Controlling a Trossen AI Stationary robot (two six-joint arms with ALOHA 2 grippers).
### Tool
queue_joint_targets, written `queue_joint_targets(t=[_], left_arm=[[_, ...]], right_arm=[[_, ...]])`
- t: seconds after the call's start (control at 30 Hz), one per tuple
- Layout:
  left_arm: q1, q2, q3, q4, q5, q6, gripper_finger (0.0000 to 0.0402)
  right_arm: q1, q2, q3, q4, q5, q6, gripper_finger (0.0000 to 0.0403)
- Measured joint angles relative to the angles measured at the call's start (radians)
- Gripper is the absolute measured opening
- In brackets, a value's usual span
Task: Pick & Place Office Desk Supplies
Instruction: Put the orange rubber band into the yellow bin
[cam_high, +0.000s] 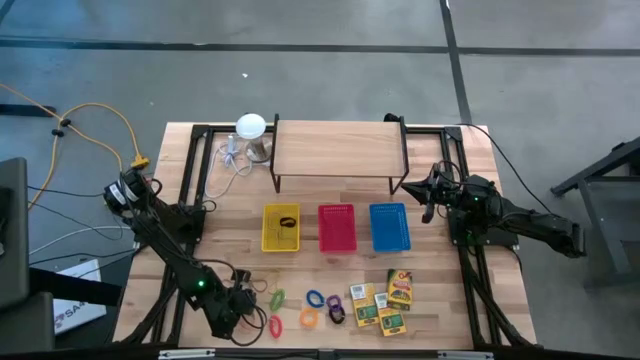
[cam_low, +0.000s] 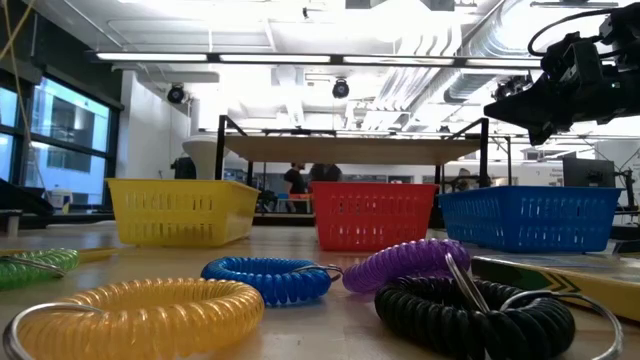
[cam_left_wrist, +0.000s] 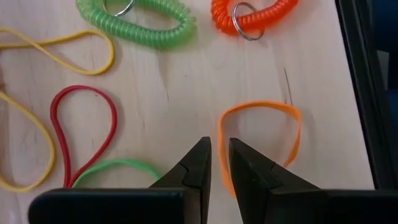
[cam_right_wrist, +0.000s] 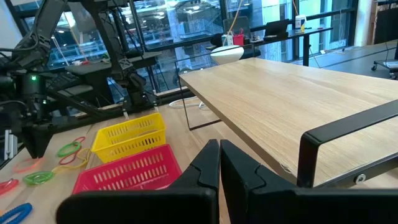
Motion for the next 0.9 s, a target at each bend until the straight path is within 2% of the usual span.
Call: queue_joint_targets(t=[0.13,0.47,0.9], left_arm=[[-0.004,0.014,0.0,0.003,0.004,-0.005,0.0061],[-0.004,0.014,0.0,0.005,0.005,-0.006,0.0134],[-0.004,0.041,-0.001,0.006,0.002,-0.022,0.0138]], right_arm=[[0.0,0.0,0.0,0.0,0.0,0.0,0.0002],[0.0,0.0,0.0,0.0,0.0,0.0,0.0002],[0.0,0.0,0.0,0.0,0.0,0.0,0.0002]])
